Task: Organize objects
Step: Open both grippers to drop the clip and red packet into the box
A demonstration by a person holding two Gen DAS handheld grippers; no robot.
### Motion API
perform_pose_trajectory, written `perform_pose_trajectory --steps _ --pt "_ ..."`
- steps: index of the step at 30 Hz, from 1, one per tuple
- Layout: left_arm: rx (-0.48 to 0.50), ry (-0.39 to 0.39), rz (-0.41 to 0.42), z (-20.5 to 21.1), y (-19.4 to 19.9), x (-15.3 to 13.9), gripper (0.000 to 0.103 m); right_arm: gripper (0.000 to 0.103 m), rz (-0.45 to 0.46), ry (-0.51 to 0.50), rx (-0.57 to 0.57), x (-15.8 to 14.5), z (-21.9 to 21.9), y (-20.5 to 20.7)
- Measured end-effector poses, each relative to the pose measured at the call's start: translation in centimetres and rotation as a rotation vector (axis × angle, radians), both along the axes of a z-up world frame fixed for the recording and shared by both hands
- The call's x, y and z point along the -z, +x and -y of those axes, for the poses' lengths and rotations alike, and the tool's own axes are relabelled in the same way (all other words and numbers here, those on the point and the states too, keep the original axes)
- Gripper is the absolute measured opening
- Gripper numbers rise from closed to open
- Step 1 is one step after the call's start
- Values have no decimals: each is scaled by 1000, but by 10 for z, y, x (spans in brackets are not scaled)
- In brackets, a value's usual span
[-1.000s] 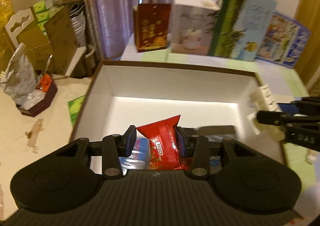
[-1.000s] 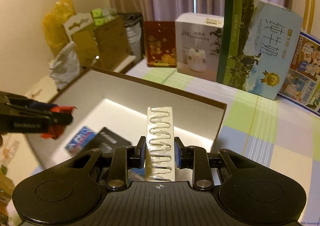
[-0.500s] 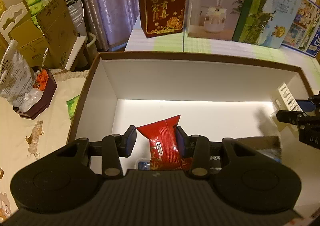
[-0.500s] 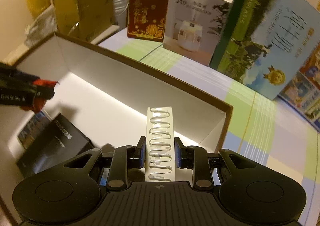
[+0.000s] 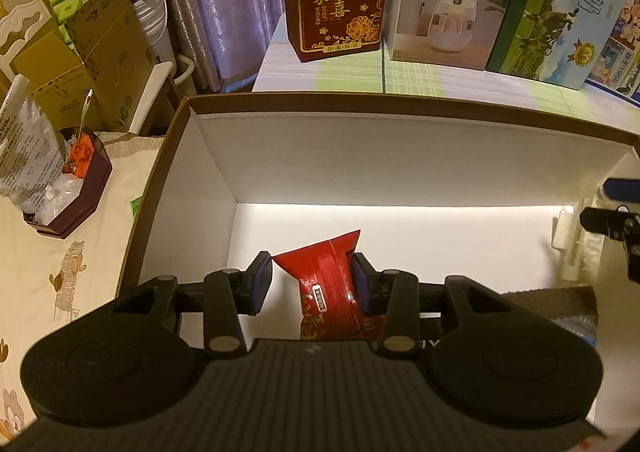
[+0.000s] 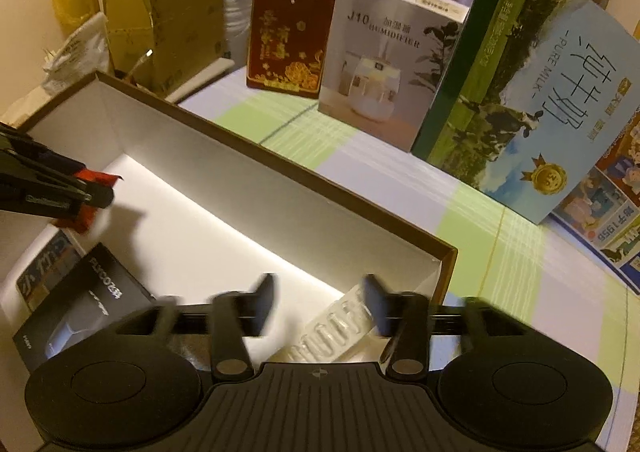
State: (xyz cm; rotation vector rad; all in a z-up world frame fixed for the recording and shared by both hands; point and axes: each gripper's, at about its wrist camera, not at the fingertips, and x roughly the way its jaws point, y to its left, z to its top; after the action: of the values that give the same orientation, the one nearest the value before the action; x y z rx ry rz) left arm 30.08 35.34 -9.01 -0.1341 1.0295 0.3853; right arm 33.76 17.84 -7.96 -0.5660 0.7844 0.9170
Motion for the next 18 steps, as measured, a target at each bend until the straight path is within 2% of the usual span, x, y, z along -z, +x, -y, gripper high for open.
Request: perform_pose_trajectory --steps 3,5,7,10,15,18 --pt "4 6 -4 1 2 1 38 64 -23 18 -6 -4 3 -2" --pt "6 8 -1 2 3 2 42 72 -40 29 -10 -6 7 -5" --pt "7 10 7 3 3 -1 60 80 -57 48 -16 -9 11 -8" --pt "20 14 22 8 0 -7 75 91 -69 67 -6 -14 18 -13" --pt "39 9 29 17 -8 -17 87 96 -97 112 2 -25 30 -21" --pt "46 1 39 21 -16 -25 89 99 -103 131 10 -31 36 -27"
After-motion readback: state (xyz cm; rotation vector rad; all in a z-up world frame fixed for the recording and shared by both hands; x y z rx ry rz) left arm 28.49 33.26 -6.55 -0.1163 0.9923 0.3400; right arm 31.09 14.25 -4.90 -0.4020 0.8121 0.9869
